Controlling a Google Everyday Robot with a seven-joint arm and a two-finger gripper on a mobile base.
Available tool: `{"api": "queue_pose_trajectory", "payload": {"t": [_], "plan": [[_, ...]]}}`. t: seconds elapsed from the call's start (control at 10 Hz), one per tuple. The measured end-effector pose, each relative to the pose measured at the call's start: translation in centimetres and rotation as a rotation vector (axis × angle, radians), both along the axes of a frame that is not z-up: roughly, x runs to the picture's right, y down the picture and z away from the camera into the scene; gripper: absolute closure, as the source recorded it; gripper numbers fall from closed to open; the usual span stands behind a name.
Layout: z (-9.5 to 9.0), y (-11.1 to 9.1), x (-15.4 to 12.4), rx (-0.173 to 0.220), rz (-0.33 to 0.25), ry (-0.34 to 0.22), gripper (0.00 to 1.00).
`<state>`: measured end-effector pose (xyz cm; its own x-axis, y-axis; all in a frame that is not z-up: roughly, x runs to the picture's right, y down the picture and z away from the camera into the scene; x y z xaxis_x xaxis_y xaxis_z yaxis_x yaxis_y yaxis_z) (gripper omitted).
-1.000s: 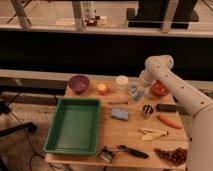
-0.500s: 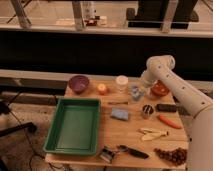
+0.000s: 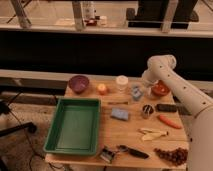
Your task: Place towel in plastic cup
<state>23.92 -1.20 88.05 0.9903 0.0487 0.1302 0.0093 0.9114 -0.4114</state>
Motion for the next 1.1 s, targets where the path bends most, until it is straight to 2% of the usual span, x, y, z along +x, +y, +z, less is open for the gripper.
{"api": "queue_pose_trajectory", "payload": {"t": [0.3,0.5,0.7,1.1], "plan": [[0.6,-0.4,-0.4,0.015,-0.010,-0.007,0.62],[1.9,-0.5,-1.5,0.017,-0.030,-0.022,0.37],[2.6,-0.6,-1.7,0.022,-0.042,-0.022,0.22],[3.3,-0.8,-1.7,0.066,-0.069,0.013,0.20]]}}
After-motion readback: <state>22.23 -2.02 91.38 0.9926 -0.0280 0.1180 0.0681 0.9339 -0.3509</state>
